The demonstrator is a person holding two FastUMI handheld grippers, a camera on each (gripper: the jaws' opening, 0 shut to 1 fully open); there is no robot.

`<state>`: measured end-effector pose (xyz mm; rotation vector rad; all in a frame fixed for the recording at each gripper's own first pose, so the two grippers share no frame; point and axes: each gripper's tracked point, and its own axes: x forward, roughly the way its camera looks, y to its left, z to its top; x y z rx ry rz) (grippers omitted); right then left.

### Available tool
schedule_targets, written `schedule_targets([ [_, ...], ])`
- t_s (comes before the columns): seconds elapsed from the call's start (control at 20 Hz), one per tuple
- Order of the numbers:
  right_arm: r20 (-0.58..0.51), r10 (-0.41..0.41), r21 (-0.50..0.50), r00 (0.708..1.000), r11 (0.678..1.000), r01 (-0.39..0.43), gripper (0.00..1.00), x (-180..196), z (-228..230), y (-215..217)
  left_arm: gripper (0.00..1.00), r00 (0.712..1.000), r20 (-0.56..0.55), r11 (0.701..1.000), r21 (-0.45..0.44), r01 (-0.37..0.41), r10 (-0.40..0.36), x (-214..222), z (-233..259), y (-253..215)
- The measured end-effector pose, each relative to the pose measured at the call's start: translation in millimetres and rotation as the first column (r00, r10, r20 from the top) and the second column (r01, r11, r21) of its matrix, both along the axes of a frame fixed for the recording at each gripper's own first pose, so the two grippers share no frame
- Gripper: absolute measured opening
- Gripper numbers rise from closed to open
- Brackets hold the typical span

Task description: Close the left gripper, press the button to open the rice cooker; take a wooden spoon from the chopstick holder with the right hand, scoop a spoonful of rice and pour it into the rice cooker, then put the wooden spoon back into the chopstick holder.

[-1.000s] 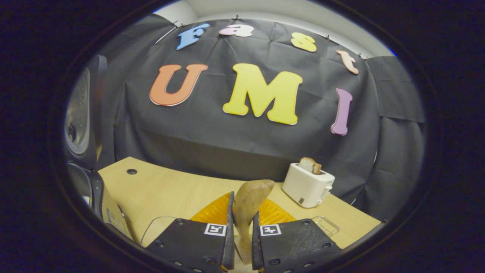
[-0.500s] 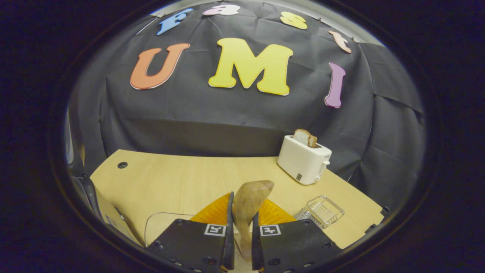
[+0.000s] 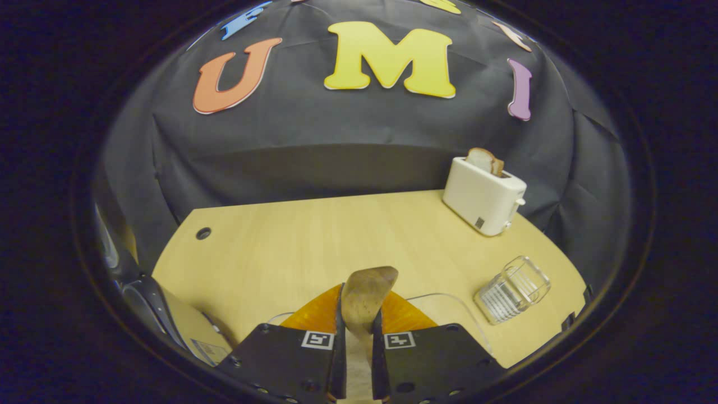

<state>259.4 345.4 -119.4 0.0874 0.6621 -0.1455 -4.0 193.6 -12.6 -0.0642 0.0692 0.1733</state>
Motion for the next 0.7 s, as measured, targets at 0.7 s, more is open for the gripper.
schedule_targets([
  [0.7,-0.199,0.103,0.335,0.975,0.942,-0.031,0.18,-82,-31,-35,0.98,1.0,0.011,0.999,-0.035,-0.017,0.017,-4,1,15],
])
